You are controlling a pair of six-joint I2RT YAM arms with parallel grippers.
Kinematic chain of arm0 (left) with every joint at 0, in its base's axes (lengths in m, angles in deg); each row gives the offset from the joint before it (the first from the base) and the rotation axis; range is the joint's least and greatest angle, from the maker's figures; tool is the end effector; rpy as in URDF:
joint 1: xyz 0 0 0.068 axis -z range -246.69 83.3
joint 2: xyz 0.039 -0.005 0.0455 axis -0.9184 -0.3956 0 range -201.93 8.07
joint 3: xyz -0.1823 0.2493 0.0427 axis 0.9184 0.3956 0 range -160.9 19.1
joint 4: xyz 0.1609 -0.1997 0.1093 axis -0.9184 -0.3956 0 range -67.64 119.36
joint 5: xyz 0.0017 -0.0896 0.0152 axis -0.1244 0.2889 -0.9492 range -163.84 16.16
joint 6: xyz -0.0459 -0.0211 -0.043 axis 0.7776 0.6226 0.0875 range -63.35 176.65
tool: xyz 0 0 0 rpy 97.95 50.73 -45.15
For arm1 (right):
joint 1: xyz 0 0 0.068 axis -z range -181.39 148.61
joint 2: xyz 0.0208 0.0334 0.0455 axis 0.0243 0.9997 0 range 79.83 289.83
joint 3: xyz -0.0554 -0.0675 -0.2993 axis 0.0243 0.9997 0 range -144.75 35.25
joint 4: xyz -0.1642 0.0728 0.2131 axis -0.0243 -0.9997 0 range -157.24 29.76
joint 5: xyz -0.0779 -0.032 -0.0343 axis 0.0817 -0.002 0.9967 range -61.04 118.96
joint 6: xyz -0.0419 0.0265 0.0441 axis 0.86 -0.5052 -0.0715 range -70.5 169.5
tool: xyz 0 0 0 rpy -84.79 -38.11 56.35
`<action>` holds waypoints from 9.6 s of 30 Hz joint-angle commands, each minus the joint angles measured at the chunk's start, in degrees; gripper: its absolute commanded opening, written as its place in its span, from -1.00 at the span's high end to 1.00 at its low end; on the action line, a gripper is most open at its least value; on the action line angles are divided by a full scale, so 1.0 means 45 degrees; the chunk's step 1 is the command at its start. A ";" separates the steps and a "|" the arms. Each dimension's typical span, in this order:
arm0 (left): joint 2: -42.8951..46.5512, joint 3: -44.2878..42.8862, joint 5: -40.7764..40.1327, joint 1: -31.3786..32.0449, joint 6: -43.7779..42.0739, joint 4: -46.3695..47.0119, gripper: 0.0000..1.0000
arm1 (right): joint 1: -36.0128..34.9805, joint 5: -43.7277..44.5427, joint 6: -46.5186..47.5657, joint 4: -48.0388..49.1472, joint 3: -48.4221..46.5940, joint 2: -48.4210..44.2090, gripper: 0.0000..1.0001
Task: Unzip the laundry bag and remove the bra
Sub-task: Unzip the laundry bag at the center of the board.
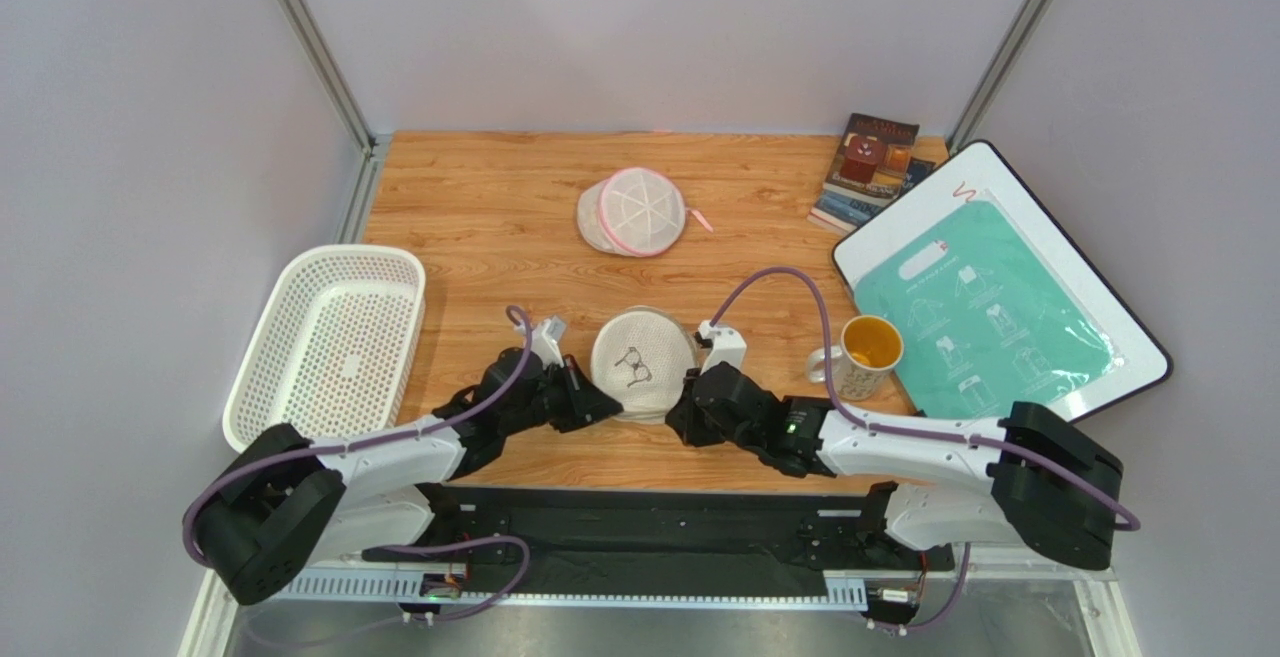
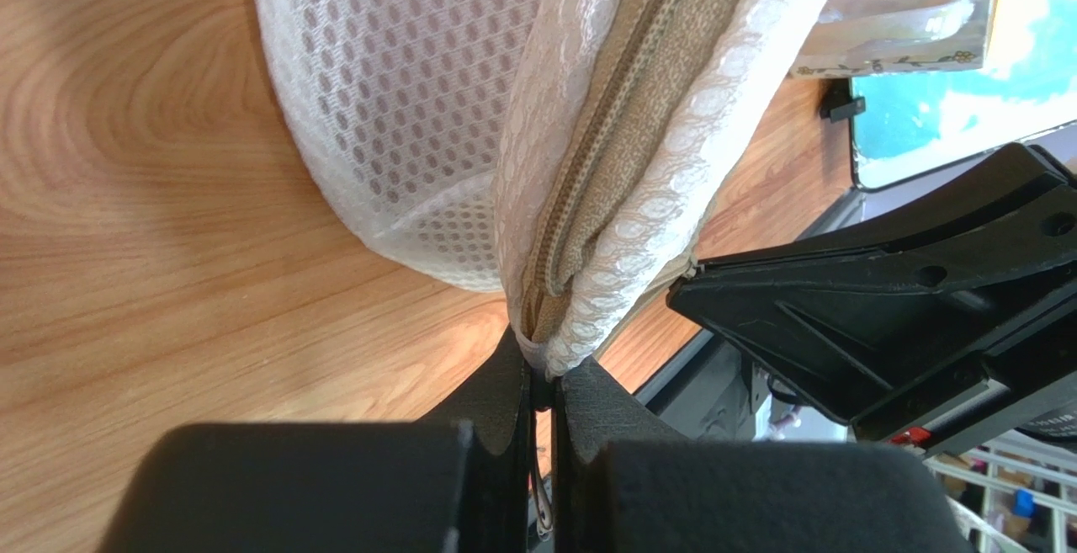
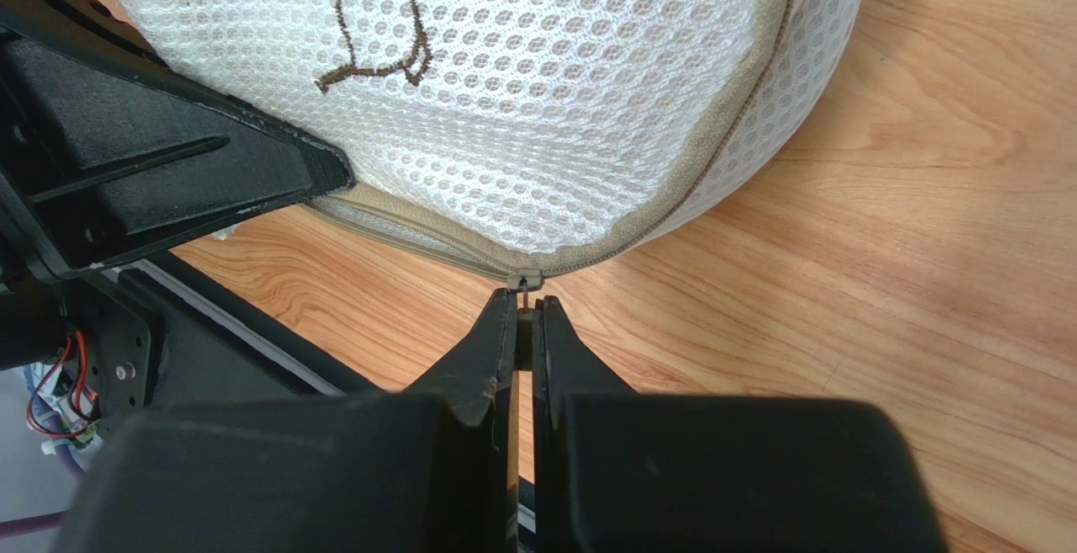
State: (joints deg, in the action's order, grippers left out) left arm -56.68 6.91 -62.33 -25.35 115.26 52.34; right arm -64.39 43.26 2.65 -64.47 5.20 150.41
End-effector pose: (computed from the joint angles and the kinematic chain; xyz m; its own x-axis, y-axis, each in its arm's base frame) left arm 0.1487 -0.1448 0.1540 -0.8568 -0.3602 -0.3690 0.0888 0.6018 -0.7937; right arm 0.1236 0.2140 0.1867 -0.7904 0.0059 -0.6125 -0.3027 0.8655 0.3990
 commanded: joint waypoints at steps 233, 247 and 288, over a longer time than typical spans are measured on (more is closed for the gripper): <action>0.0991 -0.0886 0.0840 -0.1608 -0.1442 -0.1904 1.00 | -0.2211 0.2621 -0.1015 -0.1539 -0.0238 -0.0588 1.00; 0.0835 -0.0944 0.2150 -0.2293 -0.2360 -0.2197 1.00 | -0.1292 0.2739 -0.0488 -0.2224 0.0290 -0.1858 1.00; 0.0016 0.0481 0.0314 -0.0183 0.0745 0.1160 -0.65 | -0.2367 0.1372 -0.0175 -0.0290 -0.2621 0.1990 1.00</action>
State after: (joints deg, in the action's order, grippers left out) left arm -54.36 10.26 -60.50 -26.53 117.38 52.34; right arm -74.47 48.97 1.54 -68.31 -4.04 158.83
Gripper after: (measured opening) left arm 0.870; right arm 0.015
